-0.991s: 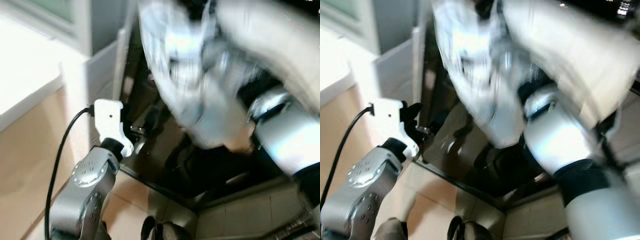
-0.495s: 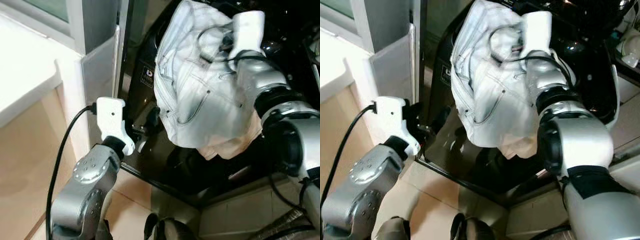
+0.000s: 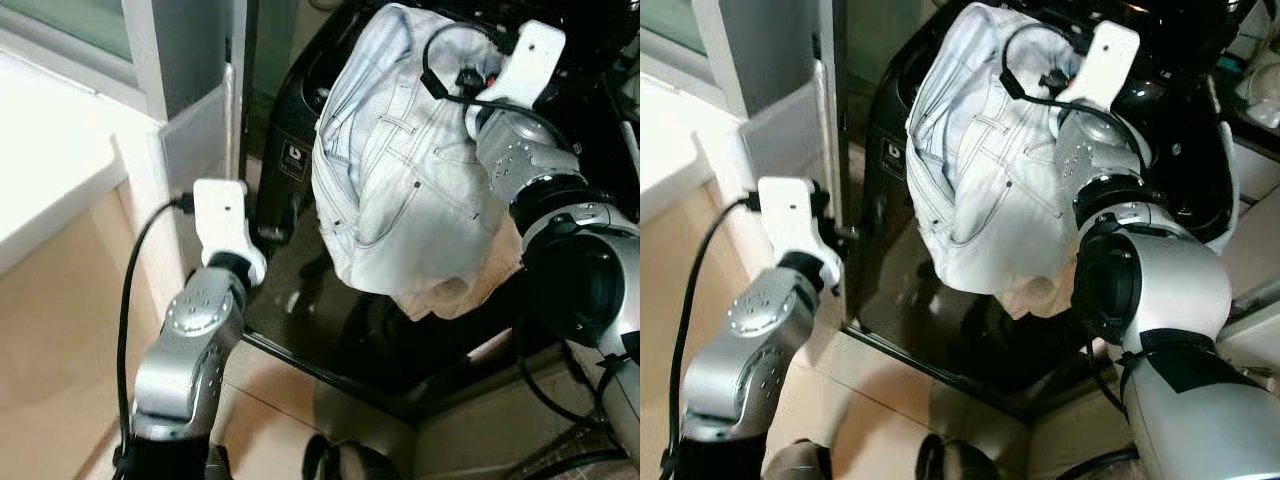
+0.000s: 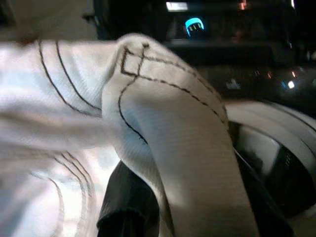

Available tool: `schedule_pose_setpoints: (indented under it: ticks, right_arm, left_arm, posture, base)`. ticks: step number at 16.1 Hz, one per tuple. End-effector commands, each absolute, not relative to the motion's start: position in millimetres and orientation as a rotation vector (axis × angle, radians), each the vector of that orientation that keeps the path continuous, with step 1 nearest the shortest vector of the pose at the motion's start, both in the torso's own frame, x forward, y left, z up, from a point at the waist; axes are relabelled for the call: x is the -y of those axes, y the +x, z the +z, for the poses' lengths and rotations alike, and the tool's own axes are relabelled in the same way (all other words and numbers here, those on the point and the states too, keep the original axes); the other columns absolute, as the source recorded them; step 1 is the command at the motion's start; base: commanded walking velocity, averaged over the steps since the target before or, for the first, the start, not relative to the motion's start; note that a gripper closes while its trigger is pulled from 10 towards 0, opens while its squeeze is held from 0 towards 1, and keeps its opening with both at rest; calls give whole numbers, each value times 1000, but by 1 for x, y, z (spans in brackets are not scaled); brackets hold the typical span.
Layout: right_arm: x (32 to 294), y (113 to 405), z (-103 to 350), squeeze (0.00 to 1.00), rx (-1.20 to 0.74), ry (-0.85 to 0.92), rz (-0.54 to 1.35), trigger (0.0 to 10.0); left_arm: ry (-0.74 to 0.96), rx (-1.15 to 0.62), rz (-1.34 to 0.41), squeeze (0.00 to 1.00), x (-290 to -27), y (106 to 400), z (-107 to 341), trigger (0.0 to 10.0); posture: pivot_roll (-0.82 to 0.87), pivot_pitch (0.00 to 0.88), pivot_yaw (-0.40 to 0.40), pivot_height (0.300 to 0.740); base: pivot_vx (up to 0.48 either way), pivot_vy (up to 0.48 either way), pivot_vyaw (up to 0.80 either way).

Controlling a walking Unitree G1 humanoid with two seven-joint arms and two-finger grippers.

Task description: Clothes washing

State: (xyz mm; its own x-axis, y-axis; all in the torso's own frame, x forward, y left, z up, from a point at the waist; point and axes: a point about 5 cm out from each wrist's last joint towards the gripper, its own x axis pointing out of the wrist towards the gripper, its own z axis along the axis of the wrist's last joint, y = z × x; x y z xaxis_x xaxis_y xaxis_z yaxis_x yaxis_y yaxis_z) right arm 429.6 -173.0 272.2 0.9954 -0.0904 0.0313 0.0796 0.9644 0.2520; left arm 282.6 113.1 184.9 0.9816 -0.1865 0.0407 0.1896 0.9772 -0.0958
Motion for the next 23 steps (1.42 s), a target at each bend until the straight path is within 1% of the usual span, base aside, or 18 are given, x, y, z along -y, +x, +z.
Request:
schedule_pose_setpoints:
  ticks: [1, 3, 4, 5, 6, 7, 8, 9, 11, 13, 15, 17, 18, 19, 20, 21, 22, 23]
  right_arm:
    - [185, 428, 310, 0, 188, 247, -105, 10000]
    - [192, 426, 323, 0, 251, 244, -148, 10000]
    - [195, 424, 342, 0, 333, 237, -154, 10000]
    - [197, 416, 380, 0, 480, 205, -149, 10000]
    - [198, 413, 391, 0, 520, 211, -151, 10000]
    - [203, 406, 413, 0, 604, 162, -195, 10000]
    - [209, 400, 424, 0, 647, 136, -240, 10000]
    - [212, 399, 427, 0, 655, 127, -266, 10000]
    - [211, 399, 429, 0, 637, 112, -284, 10000]
    - [193, 405, 426, 0, 596, 38, -216, 10000]
    - [177, 410, 417, 0, 556, -52, -184, 10000]
    - [165, 414, 406, 0, 509, -182, -173, 10000]
    - [161, 417, 396, 0, 474, -286, -173, 10000]
    - [157, 423, 371, 0, 394, -385, -159, 10000]
    - [157, 425, 360, 0, 347, -386, -141, 10000]
    - [160, 428, 343, 424, 268, -350, -133, 10000]
    - [167, 430, 318, 1000, 156, -148, -138, 10000]
    - [172, 431, 301, 1000, 89, 28, -151, 10000]
  left_arm:
    - [-100, 45, -211, 0, -107, 284, 186, 10000]
    - [-29, 147, -257, 0, -101, 286, 196, 10000]
    - [18, 213, -291, 0, -97, 284, 202, 10000]
    - [46, 324, -331, 0, -94, 278, 216, 10000]
    - [81, 362, -352, 0, -92, 277, 221, 10000]
    - [175, 437, -410, 0, -88, 277, 236, 10000]
    - [218, 480, -466, 0, -83, 278, 248, 10000]
    - [225, 494, -490, 0, -81, 278, 252, 10000]
    - [235, 508, -525, 0, -78, 280, 256, 10000]
    - [181, 501, -515, 0, -74, 279, 256, 10000]
    - [152, 521, -503, 0, -76, 275, 259, 10000]
    - [147, 516, -501, 0, -77, 271, 258, 10000]
    - [150, 510, -492, 0, -77, 270, 257, 10000]
    - [153, 505, -469, 0, -80, 269, 256, 10000]
    - [152, 504, -465, 0, -81, 269, 256, 10000]
    - [157, 499, -457, 0, -82, 268, 256, 10000]
    - [154, 494, -450, 0, -84, 267, 255, 10000]
    - [164, 488, -446, 0, -85, 267, 254, 10000]
  posture:
    - [56, 0, -171, 740]
    - [46, 0, -154, 740]
    - [46, 0, -154, 740]
    - [39, 0, -145, 740]
    - [39, 0, -145, 740]
    - [46, 0, -152, 740]
    - [45, 0, -152, 740]
    - [44, 0, -151, 740]
    - [39, 0, -144, 740]
    - [45, 0, -145, 740]
    - [60, 0, -153, 740]
    - [80, 0, -170, 740]
    - [96, 0, -186, 740]
    - [103, 0, -192, 740]
    - [109, 0, -197, 740]
    - [114, 0, -200, 740]
    - [120, 0, -206, 740]
    - [119, 0, -204, 740]
  base:
    - [0, 0, 0]
    - [437, 0, 0]
    - [461, 0, 0]
    - [461, 0, 0]
    - [461, 0, 0]
    - [461, 0, 0]
    - [461, 0, 0]
    - [461, 0, 0]
    - [461, 0, 0]
    - [448, 0, 0]
    - [0, 0, 0]
    - [0, 0, 0]
    - [0, 0, 0]
    - [0, 0, 0]
    - [0, 0, 0]
    - [0, 0, 0]
    - [0, 0, 0]
    - [0, 0, 0]
